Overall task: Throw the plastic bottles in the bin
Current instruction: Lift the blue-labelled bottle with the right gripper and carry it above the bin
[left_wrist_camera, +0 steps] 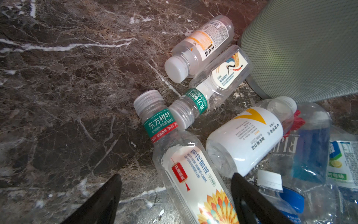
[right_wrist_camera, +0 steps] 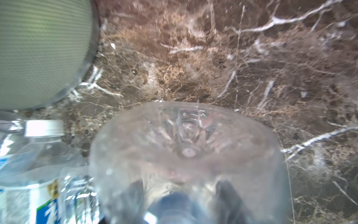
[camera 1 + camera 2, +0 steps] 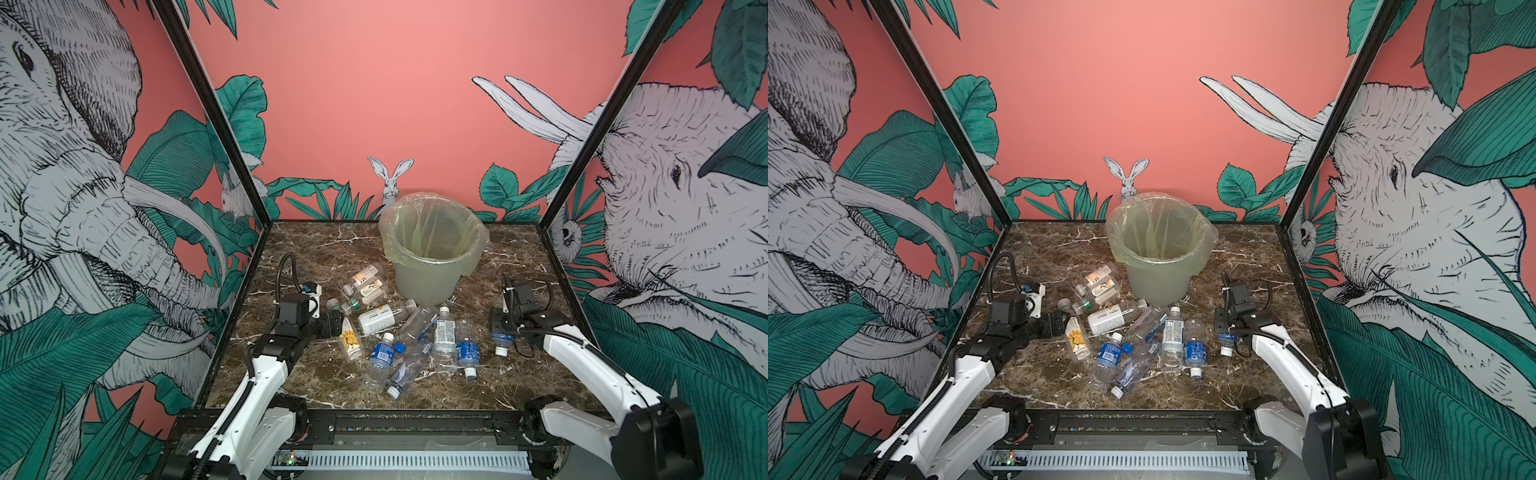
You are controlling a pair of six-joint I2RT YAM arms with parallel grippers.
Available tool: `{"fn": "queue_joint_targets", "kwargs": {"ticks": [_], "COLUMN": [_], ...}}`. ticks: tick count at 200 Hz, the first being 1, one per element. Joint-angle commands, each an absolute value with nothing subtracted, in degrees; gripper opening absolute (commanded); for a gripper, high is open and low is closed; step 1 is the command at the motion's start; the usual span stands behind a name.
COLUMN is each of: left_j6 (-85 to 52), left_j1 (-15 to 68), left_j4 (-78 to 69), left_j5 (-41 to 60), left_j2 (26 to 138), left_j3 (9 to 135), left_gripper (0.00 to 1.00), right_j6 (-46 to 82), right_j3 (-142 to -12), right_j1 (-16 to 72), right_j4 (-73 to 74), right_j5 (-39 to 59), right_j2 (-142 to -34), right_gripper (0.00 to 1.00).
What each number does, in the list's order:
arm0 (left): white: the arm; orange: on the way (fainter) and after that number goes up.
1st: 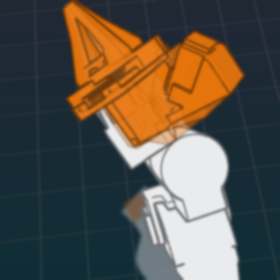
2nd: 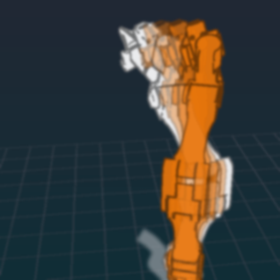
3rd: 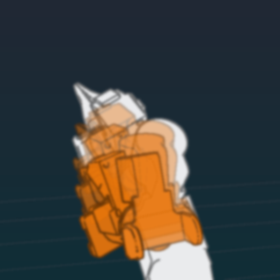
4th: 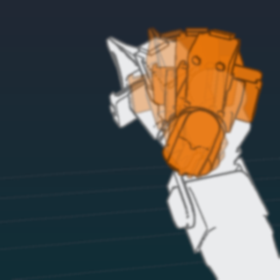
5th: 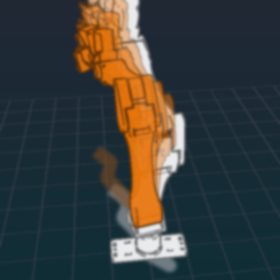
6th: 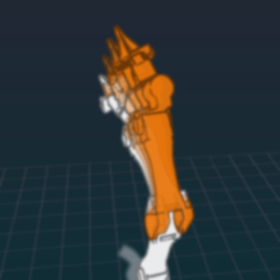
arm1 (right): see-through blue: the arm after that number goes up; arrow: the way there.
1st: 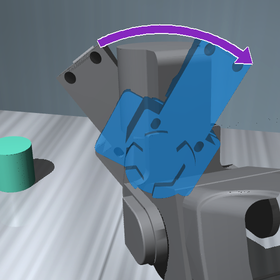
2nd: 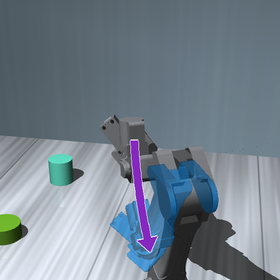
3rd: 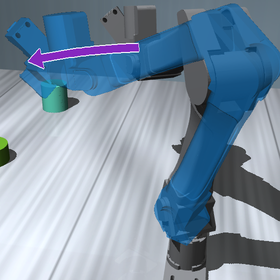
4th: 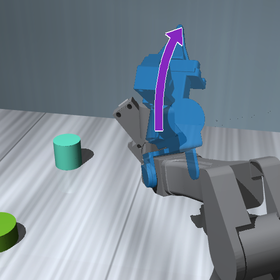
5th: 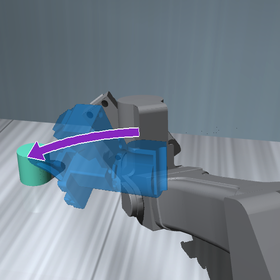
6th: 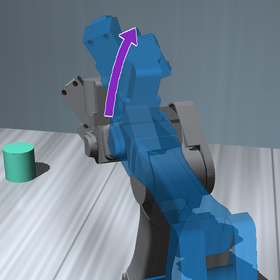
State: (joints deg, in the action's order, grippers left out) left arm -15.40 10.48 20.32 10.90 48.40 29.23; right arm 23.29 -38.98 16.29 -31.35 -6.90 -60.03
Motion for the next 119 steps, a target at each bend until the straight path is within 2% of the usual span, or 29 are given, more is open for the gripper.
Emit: {"fn": "queue_joint_targets", "kwargs": {"ticks": [1, 44, 69, 94, 119], "left_j6": [-15.6, -16.1, -15.9, -15.5, -15.0], "left_j1": [10.8, 11.0, 11.2, 11.2, 11.3], "left_j4": [22.2, 22.4, 23.0, 23.5, 23.6], "left_j5": [11.7, 12.2, 11.9, 11.6, 11.8], "left_j2": [47.7, 47.7, 47.6, 47.6, 47.6], "left_j3": [31.3, 32.2, 33.1, 34.0, 34.6], "left_gripper": [0.89, 0.89, 0.89, 0.89, 0.87], "right_j6": [22.2, 21.7, 21.6, 20.9, 20.8], "right_j3": [-37.1, -36.3, -42.2, -54.1, -71.1], "right_j1": [17.0, 18.6, 20.7, 23.1, 24.3], "right_j4": [-29.6, -28.2, -28.7, -29.0, -28.5], "right_j5": [-7.6, -5.6, -5.6, -5.9, -4.6], "right_j2": [-53.1, -39.7, -35.9, -38.7, -49.0], "right_gripper": [0.44, 0.45, 0.45, 0.44, 0.43]}}
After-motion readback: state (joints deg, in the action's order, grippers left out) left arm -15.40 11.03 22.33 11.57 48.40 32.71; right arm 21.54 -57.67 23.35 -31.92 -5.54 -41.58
